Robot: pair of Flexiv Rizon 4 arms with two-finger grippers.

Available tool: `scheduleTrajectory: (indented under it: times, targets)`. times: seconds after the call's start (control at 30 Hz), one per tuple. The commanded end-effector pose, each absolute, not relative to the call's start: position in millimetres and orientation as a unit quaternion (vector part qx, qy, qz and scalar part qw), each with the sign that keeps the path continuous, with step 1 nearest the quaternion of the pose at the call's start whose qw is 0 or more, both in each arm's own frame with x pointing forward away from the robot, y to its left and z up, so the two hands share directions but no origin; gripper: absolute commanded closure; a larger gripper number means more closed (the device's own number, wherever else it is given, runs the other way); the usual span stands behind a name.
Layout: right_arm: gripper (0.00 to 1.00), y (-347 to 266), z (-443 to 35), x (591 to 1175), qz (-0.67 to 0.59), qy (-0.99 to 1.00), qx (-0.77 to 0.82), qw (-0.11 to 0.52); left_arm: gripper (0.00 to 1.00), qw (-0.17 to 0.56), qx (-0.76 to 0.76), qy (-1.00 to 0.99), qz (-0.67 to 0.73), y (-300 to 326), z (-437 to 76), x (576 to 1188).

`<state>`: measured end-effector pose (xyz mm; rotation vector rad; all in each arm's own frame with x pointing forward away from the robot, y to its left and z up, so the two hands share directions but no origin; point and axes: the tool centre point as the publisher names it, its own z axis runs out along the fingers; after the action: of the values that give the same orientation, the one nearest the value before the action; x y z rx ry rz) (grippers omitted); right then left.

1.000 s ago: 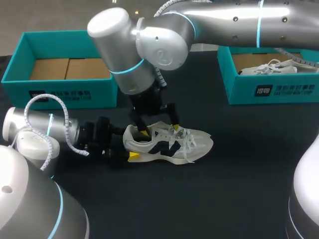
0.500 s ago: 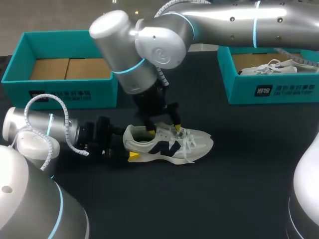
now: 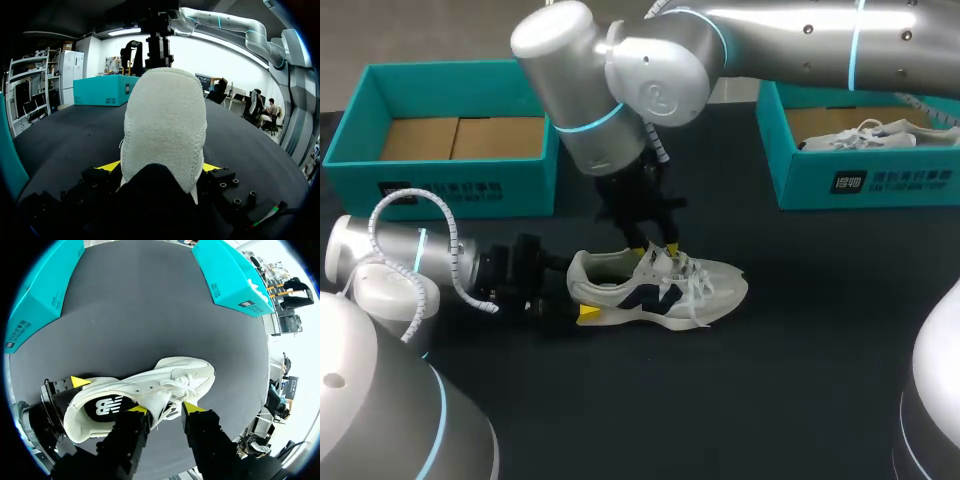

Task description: Take the shoe out of the shoebox, open the shoe tongue, remove and reinsert the insole, then place the shoe into the shoebox

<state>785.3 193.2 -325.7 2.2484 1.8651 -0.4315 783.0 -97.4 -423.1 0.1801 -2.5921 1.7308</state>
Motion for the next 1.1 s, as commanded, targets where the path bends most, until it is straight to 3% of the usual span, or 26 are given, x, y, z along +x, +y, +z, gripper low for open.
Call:
scheduleTrajectory:
  times: [0.03,0.63,1.1]
  targets:
    - [1.00,179,-329,781,-0.110,0.631,0.764,0.072,1.00,0.010,0.058,-0.831,0.554,-98,-423,783]
    - [1.00,136,-322,791,-0.029,0.668,0.743,0.019,1.00,0.010,0.058,-0.831,0.554,-98,-423,783]
    - [1.00,106,-356,793,-0.026,0.655,0.755,0.006,1.00,0.010,0.058,-0.831,0.554,-98,-423,783]
